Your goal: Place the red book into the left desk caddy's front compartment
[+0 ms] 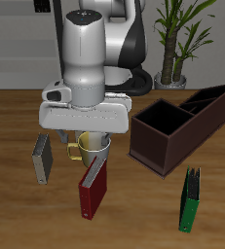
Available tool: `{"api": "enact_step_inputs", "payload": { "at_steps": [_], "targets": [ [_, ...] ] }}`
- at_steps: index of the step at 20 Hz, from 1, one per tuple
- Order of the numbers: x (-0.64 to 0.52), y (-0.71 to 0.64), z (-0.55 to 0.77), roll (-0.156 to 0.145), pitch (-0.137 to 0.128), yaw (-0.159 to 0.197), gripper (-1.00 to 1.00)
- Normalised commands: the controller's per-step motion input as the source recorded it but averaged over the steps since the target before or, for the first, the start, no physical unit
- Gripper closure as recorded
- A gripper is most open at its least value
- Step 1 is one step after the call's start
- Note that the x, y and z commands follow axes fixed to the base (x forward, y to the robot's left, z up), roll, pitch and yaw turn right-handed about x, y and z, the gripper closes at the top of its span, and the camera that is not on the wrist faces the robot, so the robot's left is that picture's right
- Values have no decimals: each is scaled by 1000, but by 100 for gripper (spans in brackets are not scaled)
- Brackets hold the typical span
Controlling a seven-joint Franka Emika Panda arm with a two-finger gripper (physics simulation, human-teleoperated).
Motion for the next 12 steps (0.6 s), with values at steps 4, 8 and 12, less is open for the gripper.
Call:
{"api": "enact_step_inputs", "payload": {
  "at_steps": [4,8,12],
  "targets": [
    [53,34,-187,-10,-12,-52,-100],
    [81,-6,-265,-15,2,-51,-100],
    [60,-17,-279,-2,13,-37,-100]
  ]
}}
